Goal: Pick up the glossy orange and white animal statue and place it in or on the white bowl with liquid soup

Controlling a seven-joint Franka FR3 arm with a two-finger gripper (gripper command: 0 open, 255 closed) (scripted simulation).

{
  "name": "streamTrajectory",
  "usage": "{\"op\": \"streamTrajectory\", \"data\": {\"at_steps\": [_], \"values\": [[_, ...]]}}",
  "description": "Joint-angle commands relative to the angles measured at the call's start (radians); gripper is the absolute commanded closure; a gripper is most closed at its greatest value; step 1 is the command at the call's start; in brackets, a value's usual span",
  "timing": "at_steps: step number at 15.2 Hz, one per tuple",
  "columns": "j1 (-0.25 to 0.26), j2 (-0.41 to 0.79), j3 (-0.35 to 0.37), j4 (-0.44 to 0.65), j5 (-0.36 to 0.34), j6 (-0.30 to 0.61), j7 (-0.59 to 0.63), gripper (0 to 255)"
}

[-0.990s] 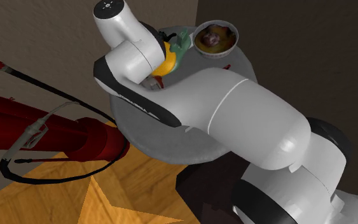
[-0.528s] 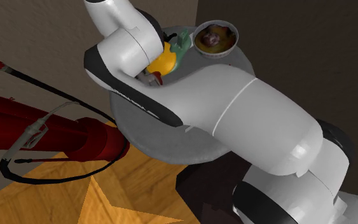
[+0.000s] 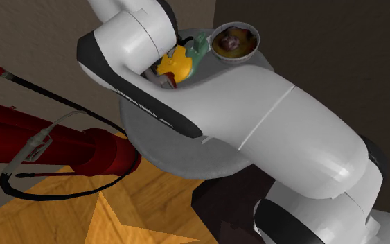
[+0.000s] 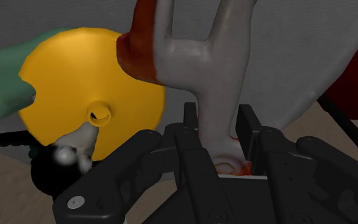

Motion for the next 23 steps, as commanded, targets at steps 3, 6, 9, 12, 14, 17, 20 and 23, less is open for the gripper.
{"op": "streamTrajectory", "data": {"at_steps": [3, 6, 9, 12, 14, 17, 20, 23], "values": [[0.003, 0.013, 0.000, 0.076, -0.001, -0.063, -0.001, 255], [0.004, 0.022, 0.000, 0.122, -0.001, -0.101, -0.002, 255], [-0.045, -0.017, -0.013, 0.066, 0.010, -0.082, -0.061, 255], [-0.092, -0.043, -0.028, 0.030, 0.020, -0.071, -0.122, 255], [-0.123, -0.055, -0.039, 0.014, 0.027, -0.067, -0.163, 255], [-0.169, -0.065, -0.055, 0.004, 0.036, -0.066, -0.225, 255], [-0.215, -0.064, -0.072, 0.009, 0.045, -0.070, -0.287, 255], [-0.260, -0.053, -0.089, 0.029, 0.055, -0.080, -0.348, 255]]}}
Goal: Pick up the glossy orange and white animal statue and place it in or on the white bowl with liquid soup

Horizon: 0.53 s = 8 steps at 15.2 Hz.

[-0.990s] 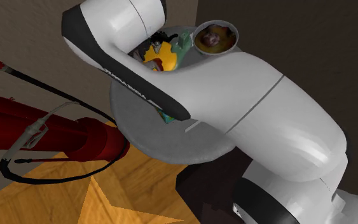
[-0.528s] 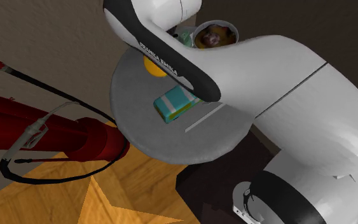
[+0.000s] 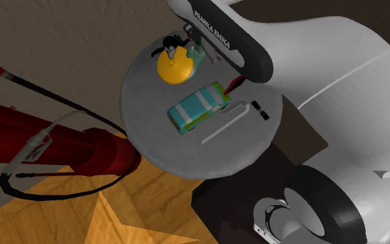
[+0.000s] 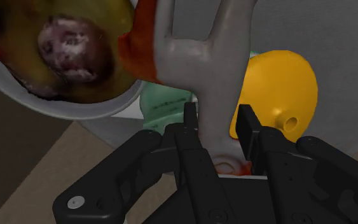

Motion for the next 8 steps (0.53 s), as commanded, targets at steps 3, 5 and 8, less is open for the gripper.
{"op": "streamTrajectory", "data": {"at_steps": [3, 5, 8], "values": [[-0.061, 0.018, -0.022, 0.030, 0.013, -0.012, -0.083, 255], [-0.092, 0.039, -0.032, 0.065, 0.019, -0.026, -0.123, 255], [-0.140, 0.081, -0.046, 0.134, 0.029, -0.055, -0.182, 255]]}}
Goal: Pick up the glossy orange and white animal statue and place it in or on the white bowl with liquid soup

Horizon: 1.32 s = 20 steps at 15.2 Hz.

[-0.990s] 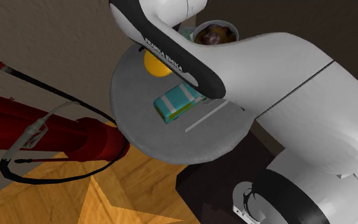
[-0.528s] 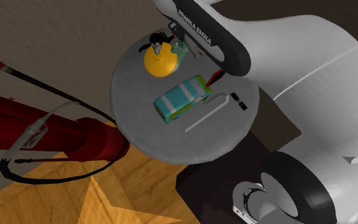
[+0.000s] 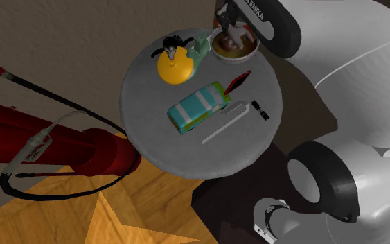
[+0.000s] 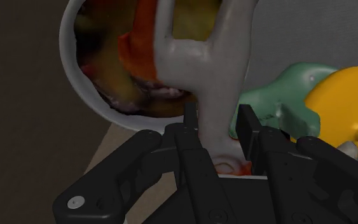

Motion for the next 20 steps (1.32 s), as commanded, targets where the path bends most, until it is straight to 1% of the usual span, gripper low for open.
{"op": "streamTrajectory", "data": {"at_steps": [1, 2, 7, 13, 18, 20], "values": [[-0.032, 0.037, -0.009, 0.062, 0.007, -0.026, -0.040, 255], [-0.052, 0.060, -0.014, 0.102, 0.011, -0.043, -0.063, 255], [-0.050, 0.036, -0.013, -0.006, 0.010, 0.040, -0.064, 255], [-0.048, 0.023, -0.013, -0.108, 0.010, 0.129, -0.065, 255], [-0.047, 0.021, -0.013, -0.175, 0.010, 0.195, -0.067, 255], [-0.047, 0.021, -0.013, -0.175, 0.010, 0.195, -0.067, 255]]}}
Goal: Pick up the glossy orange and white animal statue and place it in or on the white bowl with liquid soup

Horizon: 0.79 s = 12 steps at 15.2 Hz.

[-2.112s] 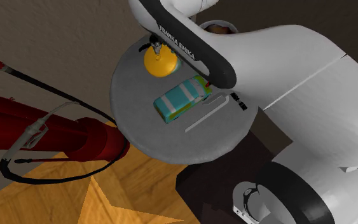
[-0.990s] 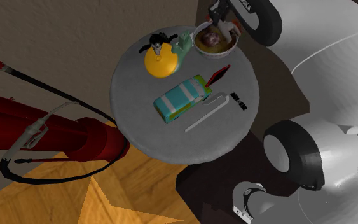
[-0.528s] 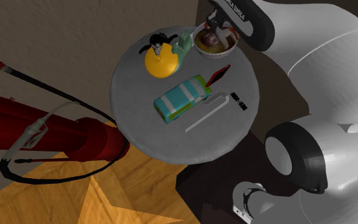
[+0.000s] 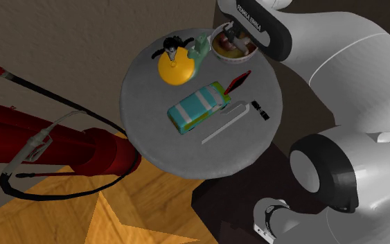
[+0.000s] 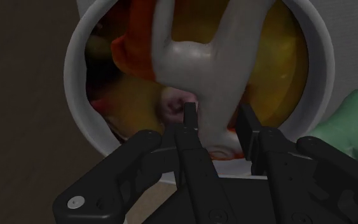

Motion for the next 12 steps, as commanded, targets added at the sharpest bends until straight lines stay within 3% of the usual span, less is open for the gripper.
{"op": "streamTrajectory", "data": {"at_steps": [1, 6, 7, 12], "values": [[0.000, -0.001, 0.000, -0.005, 0.000, 0.004, -0.001, 255], [0.000, -0.001, 0.000, -0.005, 0.000, 0.004, -0.001, 255], [0.000, -0.002, 0.000, -0.005, 0.000, 0.004, 0.000, 0], [0.000, -0.001, 0.000, -0.005, 0.000, 0.004, -0.001, 0]]}}
